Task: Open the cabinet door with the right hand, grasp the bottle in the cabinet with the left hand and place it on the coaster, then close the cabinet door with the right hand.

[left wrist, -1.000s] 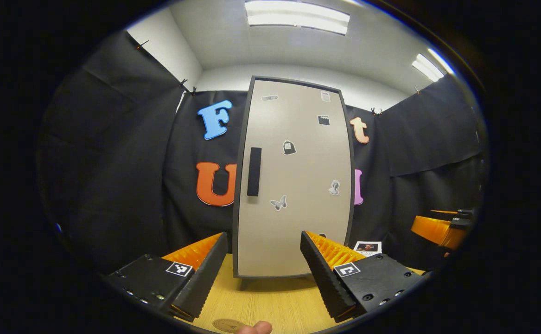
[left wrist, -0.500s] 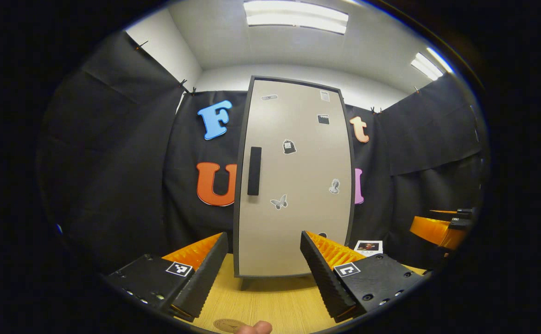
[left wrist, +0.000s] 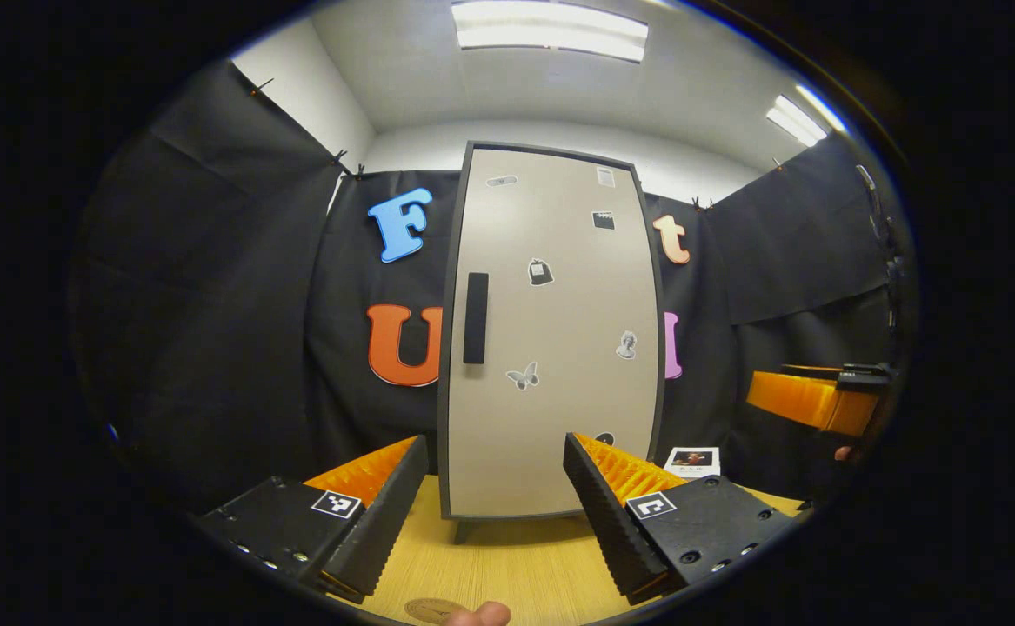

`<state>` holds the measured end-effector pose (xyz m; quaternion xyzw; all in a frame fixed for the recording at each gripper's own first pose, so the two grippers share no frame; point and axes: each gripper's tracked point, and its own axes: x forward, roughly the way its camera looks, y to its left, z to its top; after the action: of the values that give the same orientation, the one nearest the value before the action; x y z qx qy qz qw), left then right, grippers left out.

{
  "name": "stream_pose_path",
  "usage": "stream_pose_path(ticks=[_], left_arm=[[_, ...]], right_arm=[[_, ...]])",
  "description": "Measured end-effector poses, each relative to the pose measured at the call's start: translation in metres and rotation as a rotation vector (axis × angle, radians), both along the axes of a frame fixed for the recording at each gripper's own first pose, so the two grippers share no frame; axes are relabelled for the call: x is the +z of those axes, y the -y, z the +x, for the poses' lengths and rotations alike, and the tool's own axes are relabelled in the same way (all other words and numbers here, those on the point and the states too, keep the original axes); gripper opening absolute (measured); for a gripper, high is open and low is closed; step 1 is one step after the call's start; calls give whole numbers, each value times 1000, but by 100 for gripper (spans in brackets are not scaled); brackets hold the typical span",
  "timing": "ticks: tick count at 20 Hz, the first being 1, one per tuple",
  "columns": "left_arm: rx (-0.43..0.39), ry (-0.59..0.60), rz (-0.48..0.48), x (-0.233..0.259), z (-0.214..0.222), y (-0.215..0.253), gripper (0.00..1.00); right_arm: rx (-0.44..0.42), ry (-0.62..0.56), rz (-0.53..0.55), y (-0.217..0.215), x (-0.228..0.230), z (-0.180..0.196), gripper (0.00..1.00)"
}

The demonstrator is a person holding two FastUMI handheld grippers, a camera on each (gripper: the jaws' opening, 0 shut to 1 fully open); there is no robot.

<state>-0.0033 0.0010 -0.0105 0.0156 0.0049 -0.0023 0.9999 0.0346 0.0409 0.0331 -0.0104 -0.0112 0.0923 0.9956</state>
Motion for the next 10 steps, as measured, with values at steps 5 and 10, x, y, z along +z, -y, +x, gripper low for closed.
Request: stream_pose_path(ticks=[5,10], left_arm=[[13,-6,-5,-4,-7,-4,95],[19,-10,11,-5,-13,-12,95]], right_arm=[[117,12,-32,-34,42,47,99],[225,-1,-70,-86,59,107,98]])
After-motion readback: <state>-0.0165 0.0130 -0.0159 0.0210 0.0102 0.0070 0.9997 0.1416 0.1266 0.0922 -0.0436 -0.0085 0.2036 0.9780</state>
